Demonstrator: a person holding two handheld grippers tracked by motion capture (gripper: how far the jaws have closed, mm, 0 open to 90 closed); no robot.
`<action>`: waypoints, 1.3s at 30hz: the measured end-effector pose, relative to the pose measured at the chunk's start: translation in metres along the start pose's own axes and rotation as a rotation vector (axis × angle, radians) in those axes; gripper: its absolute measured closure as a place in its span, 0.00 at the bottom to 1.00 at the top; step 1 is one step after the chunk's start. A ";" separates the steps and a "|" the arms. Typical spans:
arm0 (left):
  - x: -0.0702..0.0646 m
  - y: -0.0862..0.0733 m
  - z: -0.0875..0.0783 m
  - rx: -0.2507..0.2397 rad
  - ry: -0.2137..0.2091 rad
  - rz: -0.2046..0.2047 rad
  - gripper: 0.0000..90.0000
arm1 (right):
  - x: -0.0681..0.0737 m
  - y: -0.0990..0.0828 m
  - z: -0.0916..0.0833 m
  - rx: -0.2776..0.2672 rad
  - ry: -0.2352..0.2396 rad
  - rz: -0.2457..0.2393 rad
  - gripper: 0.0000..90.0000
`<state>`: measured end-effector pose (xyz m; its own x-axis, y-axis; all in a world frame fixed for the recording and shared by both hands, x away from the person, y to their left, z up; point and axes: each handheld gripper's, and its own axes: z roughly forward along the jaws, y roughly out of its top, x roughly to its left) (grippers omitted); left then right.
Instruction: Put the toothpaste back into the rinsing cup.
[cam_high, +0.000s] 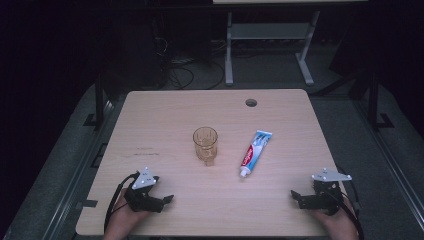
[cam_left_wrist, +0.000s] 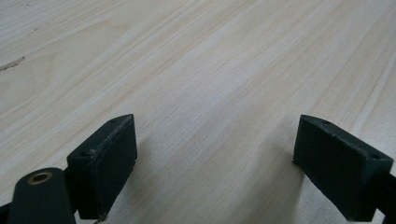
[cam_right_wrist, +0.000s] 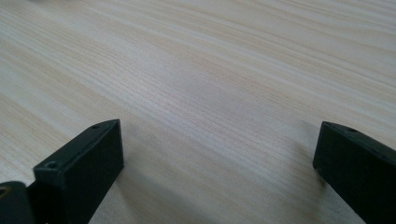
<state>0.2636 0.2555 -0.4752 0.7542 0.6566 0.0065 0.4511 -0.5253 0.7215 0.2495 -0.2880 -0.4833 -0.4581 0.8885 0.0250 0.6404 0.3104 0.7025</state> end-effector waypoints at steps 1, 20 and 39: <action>0.000 0.000 0.000 0.000 0.000 0.000 0.14 | 0.000 0.000 0.000 0.000 0.000 0.000 0.01; 0.000 0.000 0.000 -0.001 -0.002 -0.001 0.14 | 0.000 0.002 -0.018 0.005 0.028 0.014 0.70; 0.000 0.000 0.000 0.000 -0.001 0.001 0.14 | 0.001 0.017 -0.023 -0.060 0.117 0.017 1.00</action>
<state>0.2636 0.2554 -0.4752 0.7547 0.6560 0.0066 0.4506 -0.5257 0.7215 0.2457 -0.2895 -0.4552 -0.5182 0.8471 0.1175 0.6124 0.2717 0.7424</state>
